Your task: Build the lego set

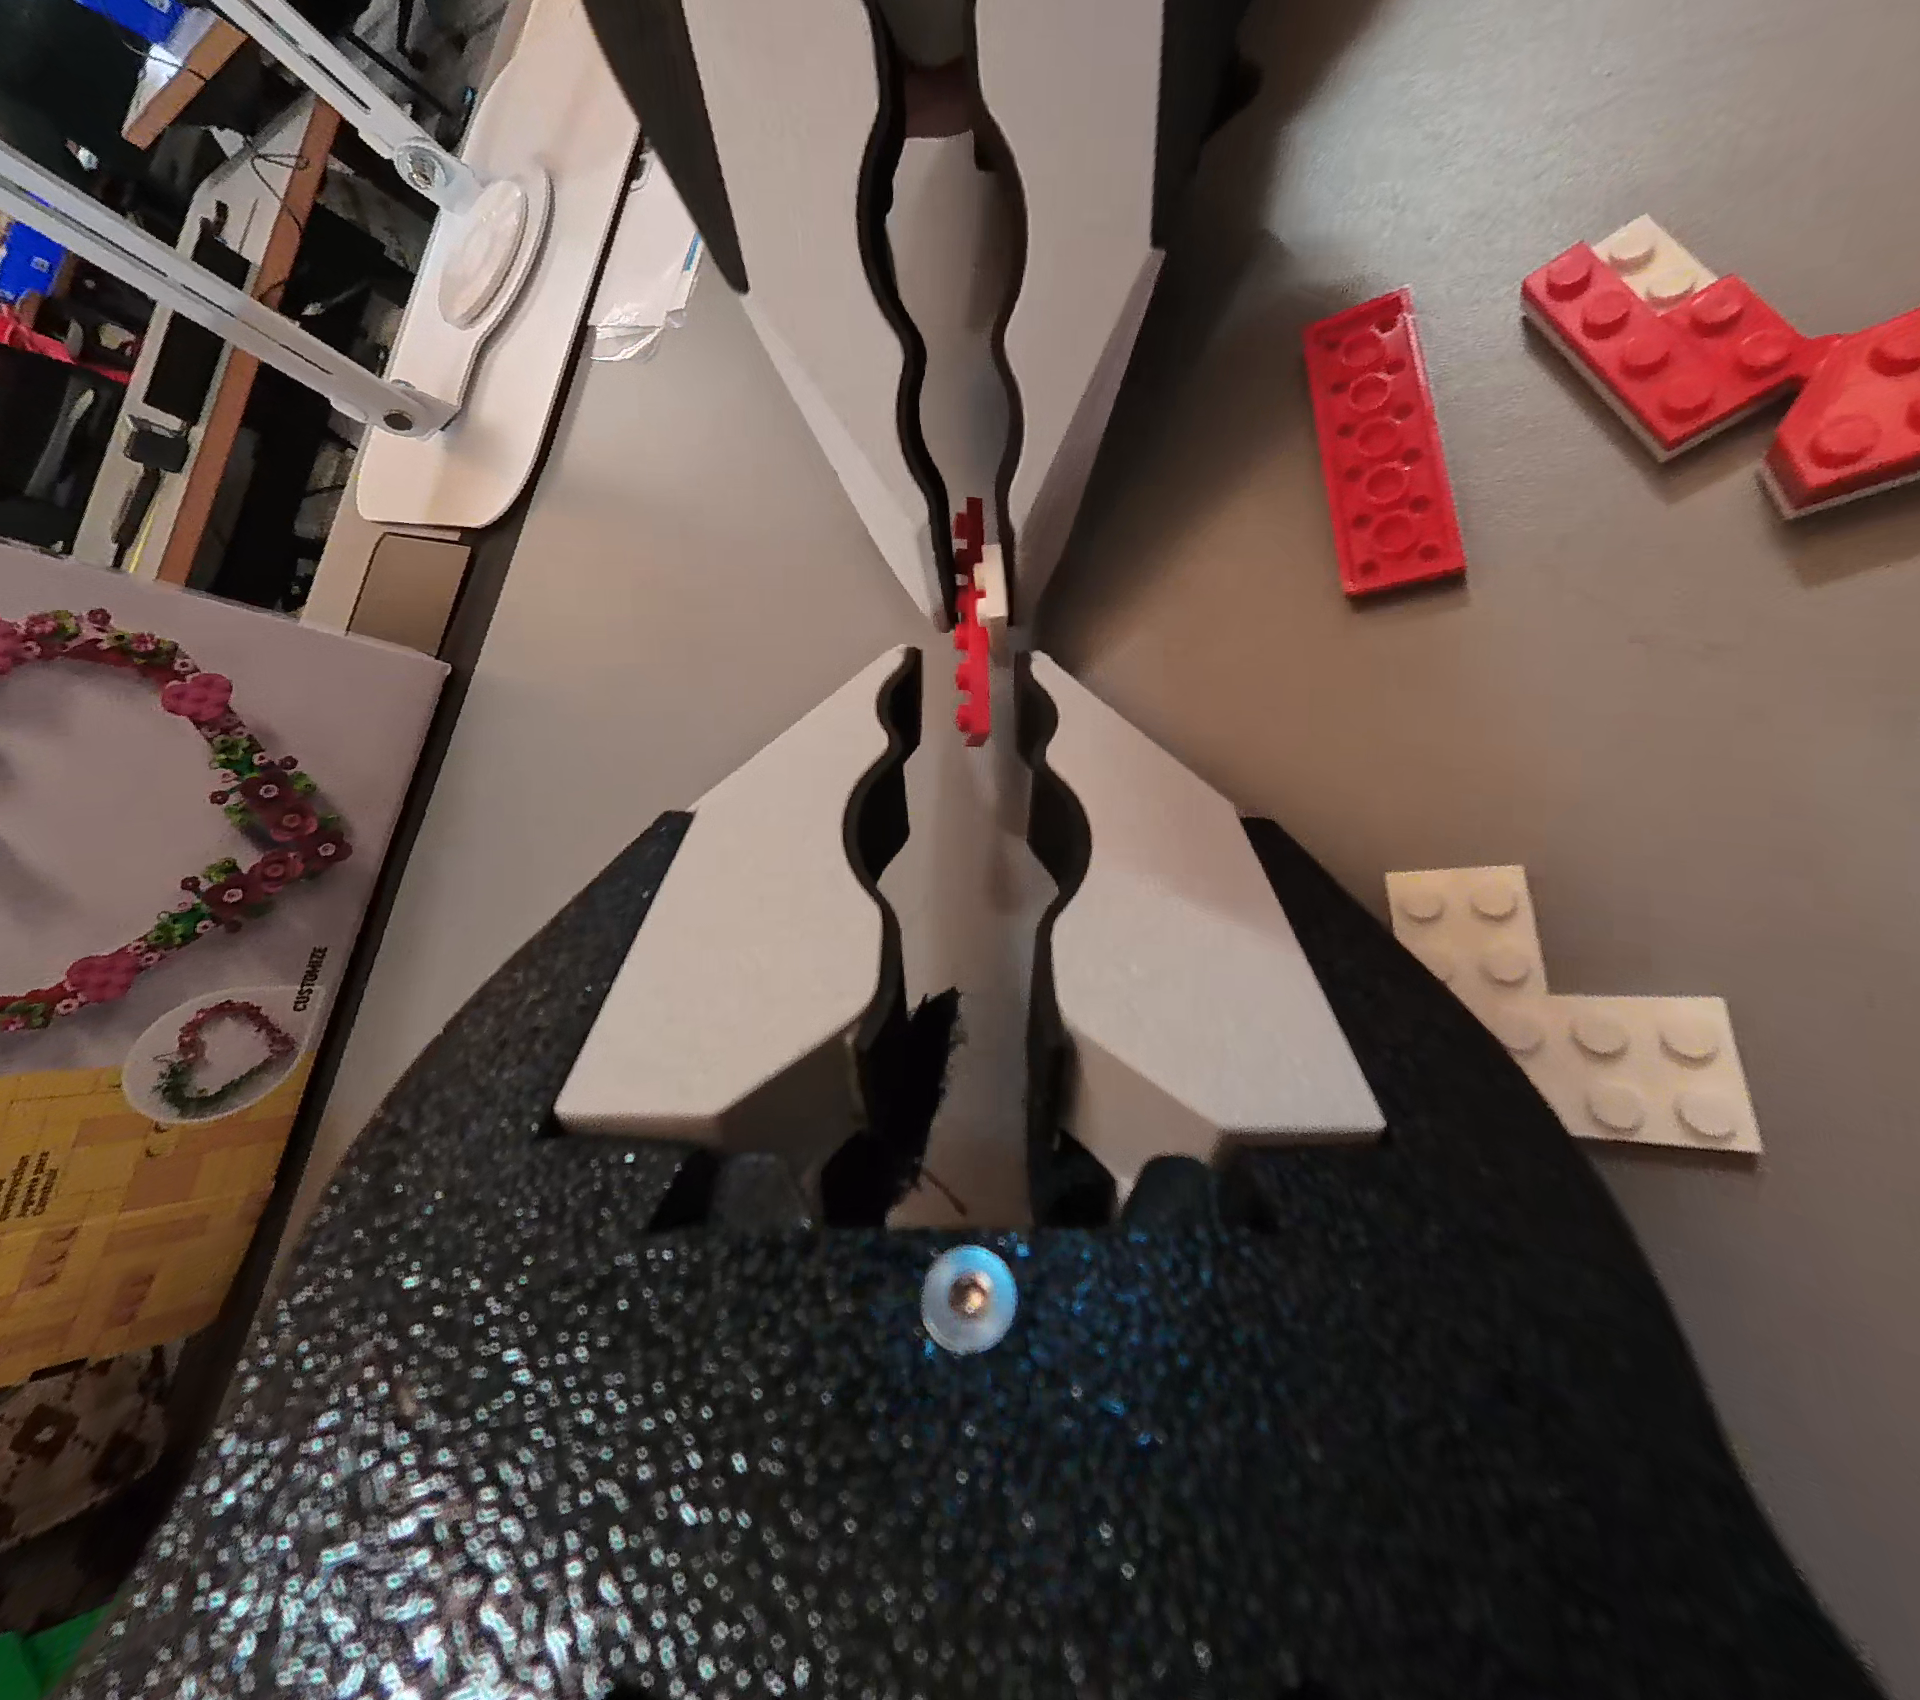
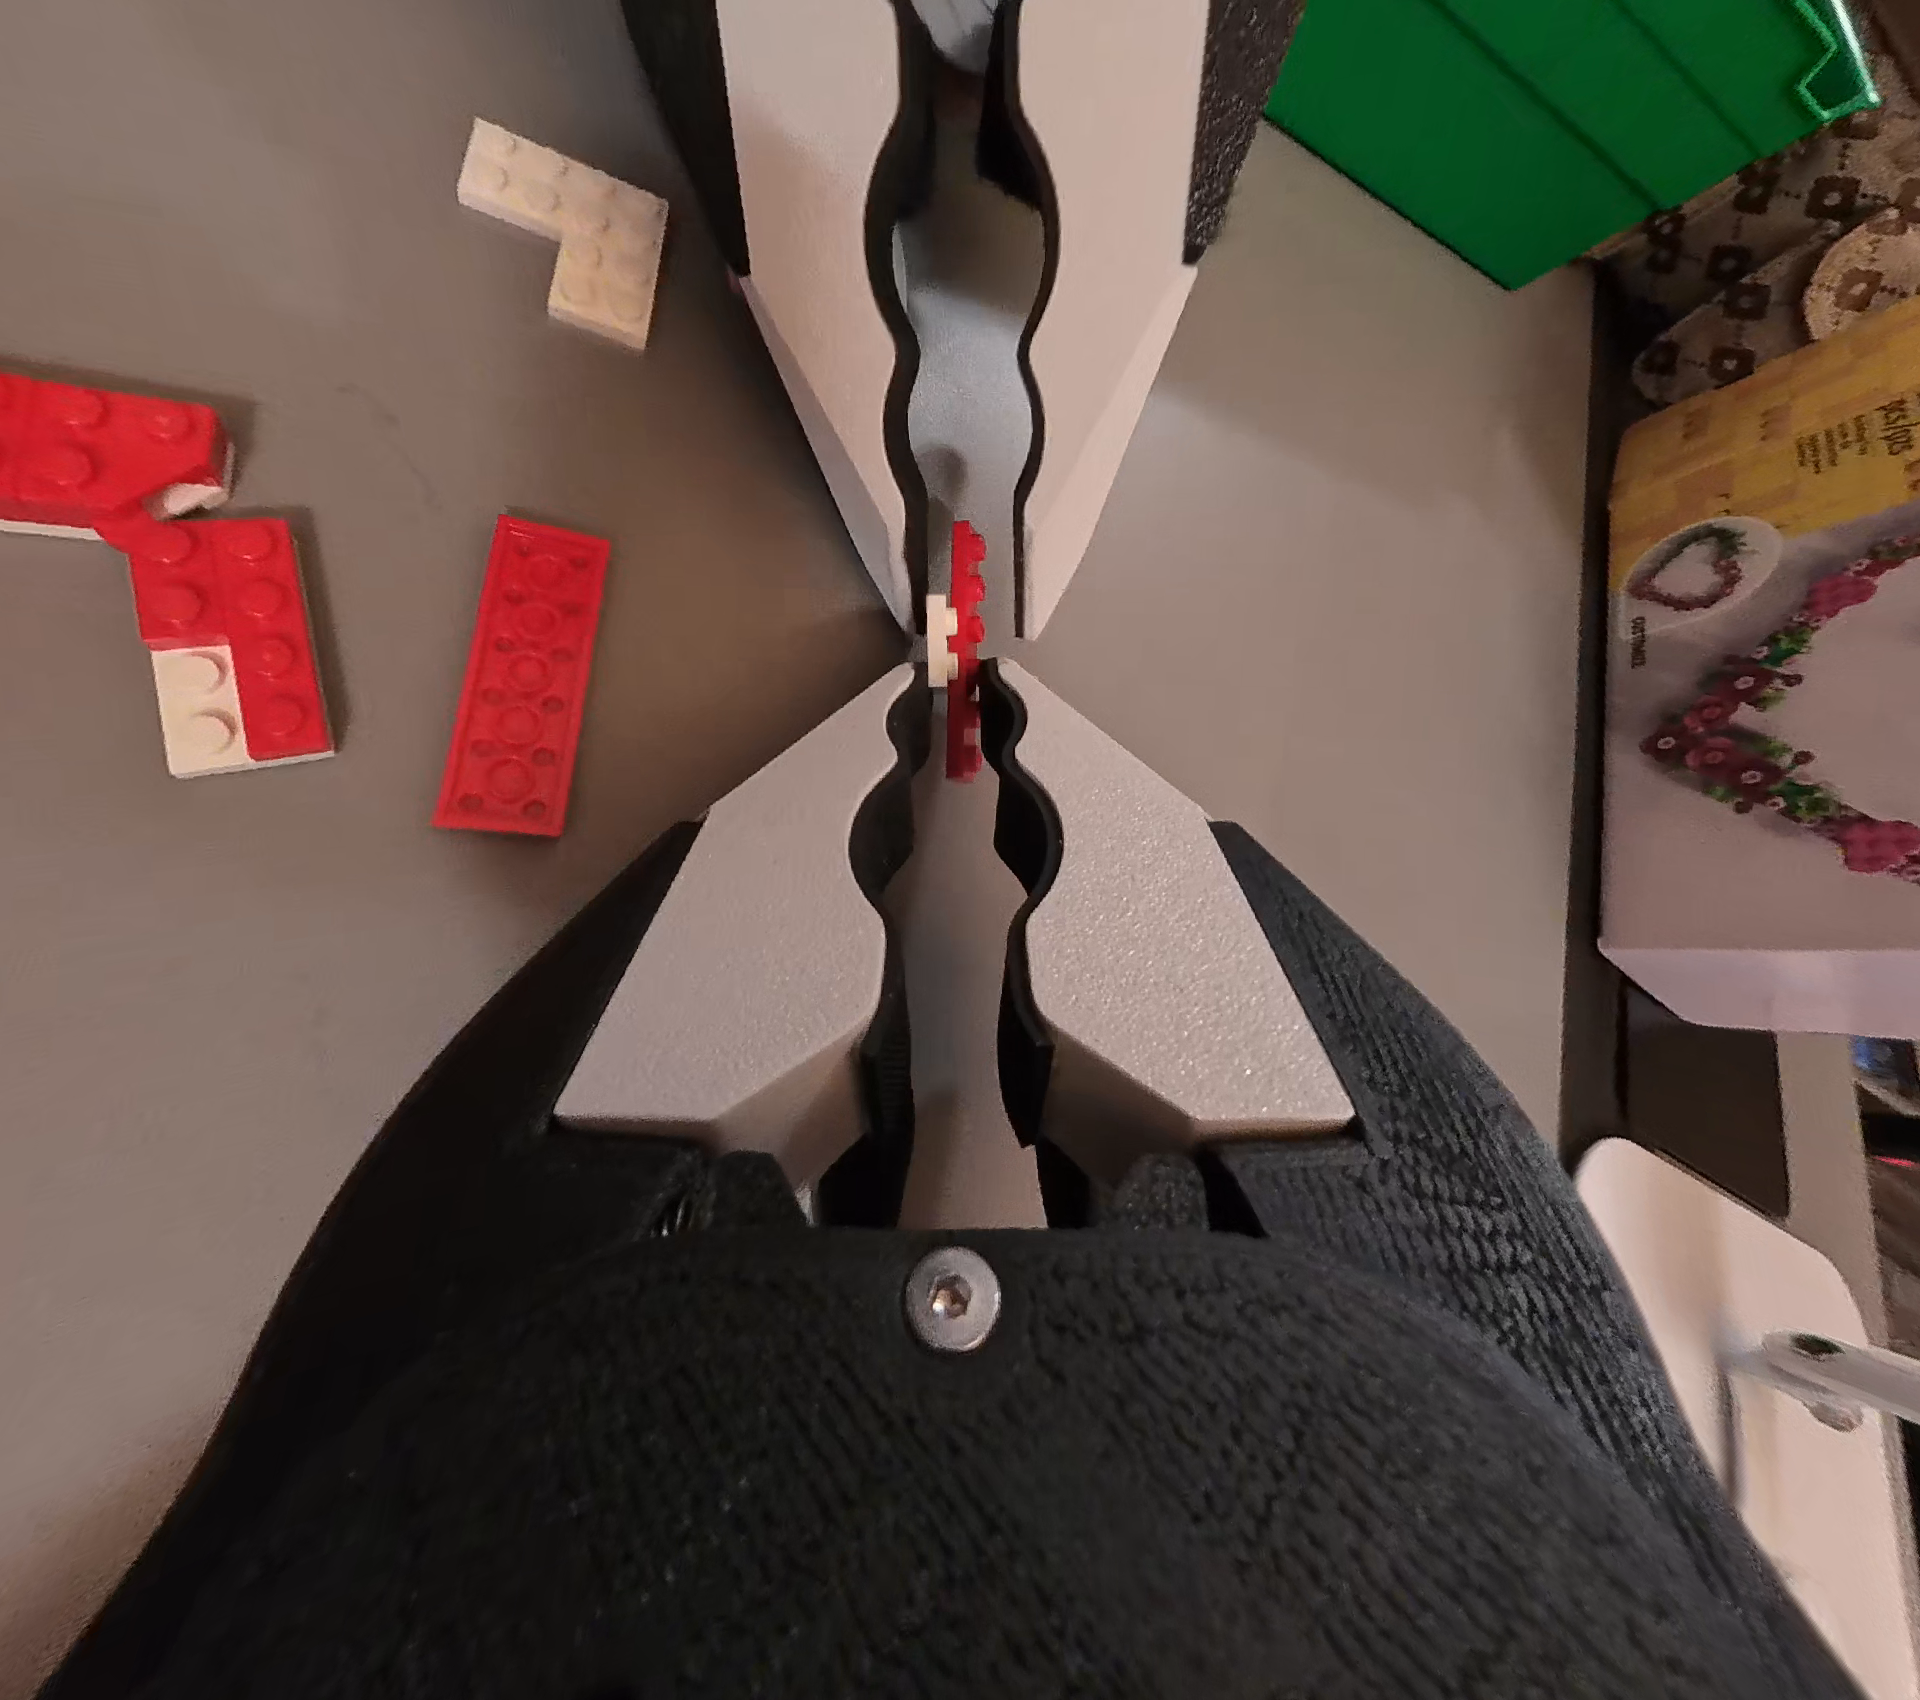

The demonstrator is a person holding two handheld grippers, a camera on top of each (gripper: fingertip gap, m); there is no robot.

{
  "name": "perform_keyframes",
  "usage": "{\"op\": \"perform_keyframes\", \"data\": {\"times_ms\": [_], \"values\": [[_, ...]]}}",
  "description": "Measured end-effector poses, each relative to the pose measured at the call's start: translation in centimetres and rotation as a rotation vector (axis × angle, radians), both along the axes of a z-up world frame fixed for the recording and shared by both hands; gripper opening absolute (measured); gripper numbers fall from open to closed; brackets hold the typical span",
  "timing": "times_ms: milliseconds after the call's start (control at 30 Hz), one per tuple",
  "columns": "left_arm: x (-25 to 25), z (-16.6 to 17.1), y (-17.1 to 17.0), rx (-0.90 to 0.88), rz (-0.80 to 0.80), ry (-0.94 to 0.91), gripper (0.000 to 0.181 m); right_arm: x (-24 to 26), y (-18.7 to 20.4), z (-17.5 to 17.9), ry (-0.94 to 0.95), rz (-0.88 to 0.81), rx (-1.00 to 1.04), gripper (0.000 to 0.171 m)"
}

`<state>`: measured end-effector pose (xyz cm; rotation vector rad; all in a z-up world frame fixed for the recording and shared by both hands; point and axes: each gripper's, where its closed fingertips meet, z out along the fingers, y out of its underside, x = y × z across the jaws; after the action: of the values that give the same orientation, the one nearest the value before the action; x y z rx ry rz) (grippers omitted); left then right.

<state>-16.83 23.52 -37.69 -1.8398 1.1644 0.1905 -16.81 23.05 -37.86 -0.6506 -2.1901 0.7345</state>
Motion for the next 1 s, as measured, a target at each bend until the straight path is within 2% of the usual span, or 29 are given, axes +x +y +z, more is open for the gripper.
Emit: {"op": "perform_keyframes", "data": {"times_ms": [200,600,733,833,900,1000], "values": [[0.4,-0.1,0.1,0.056,-0.024,0.068,0.01,0.0,-0.1,0.1,0.006,0.005,-0.005,0.007],[0.5,-0.5,-0.2,-0.043,0.009,0.036,0.006,0.3,-0.3,0.1,-0.106,-0.008,-0.159,0.007],[0.6,-0.3,-0.1,-0.015,-0.003,0.025,0.007,0.5,-0.4,0.1,-0.099,0.009,-0.141,0.007],[0.5,0.2,0.3,0.037,0.02,-0.03,0.008,0.3,0.0,0.5,-0.023,0.013,-0.068,0.007],[0.1,0.7,0.8,0.107,0.05,-0.038,0.014,0.0,0.6,1.2,0.05,0.001,-0.007,0.007],[0.1,1.4,0.9,0.18,0.027,0.017,0.035,-0.1,0.6,1.6,0.125,0.019,0.082,0.008]]}}
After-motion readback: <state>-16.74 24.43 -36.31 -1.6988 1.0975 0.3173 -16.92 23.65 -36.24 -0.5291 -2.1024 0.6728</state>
